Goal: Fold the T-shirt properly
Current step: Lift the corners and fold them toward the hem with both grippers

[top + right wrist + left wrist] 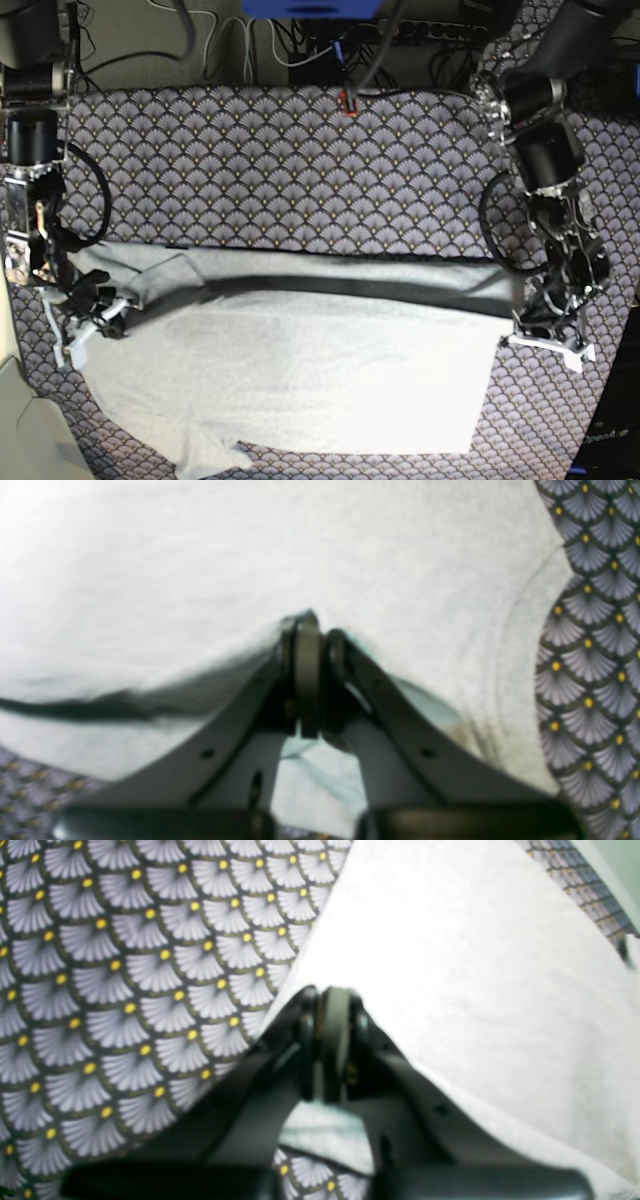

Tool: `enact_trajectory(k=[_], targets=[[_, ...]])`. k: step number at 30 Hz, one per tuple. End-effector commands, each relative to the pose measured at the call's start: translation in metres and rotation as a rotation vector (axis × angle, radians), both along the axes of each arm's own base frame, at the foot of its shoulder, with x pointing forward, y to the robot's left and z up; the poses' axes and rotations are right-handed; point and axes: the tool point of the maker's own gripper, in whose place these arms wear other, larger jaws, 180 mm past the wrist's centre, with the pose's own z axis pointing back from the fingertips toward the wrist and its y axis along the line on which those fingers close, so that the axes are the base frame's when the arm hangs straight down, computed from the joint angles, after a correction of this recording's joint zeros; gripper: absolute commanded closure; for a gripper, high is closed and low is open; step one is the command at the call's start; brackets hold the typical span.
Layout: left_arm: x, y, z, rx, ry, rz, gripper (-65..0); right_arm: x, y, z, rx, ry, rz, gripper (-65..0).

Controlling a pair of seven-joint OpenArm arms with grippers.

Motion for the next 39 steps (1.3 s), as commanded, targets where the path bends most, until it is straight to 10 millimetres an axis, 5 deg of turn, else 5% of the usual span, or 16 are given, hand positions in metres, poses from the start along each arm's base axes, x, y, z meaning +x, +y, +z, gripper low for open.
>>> enact_trajectory(k=[1, 9, 27, 30, 35, 39], targets=[[0.016, 0.008, 0.03, 0.044, -0.085, 0.006, -0.9, 0.017, -0.014, 0.027, -0.032, -0.076, -0.019, 0.0], [0.029, -0.01, 0.027, 0.166, -0.103, -0.085, -0.9, 0.025, -0.024, 0.028, -0.103, -0.1, -0.031, 0.0], [0.038, -0.009, 0.034, 0.177, -0.138, -0.079, -1.8, 0.03, -0.014, 0.026, -0.134, -0.098, -0.015, 0.0], [0.039, -0.009, 0.035, 0.177, -0.139, -0.079, -8.5, 0.03, -0.014, 0.026, -0.134, -0.098, -0.015, -0.7], [0.04, -0.009, 0.037, 0.179, -0.145, -0.079, -26.5, 0.033, -0.014, 0.031, -0.134, -0.109, -0.015, -10.8], [0.047, -0.005, 0.054, 0.194, -0.19, -0.069, -37.8, 0.035, -0.014, 0.034, -0.133, -0.112, -0.017, -16.5]])
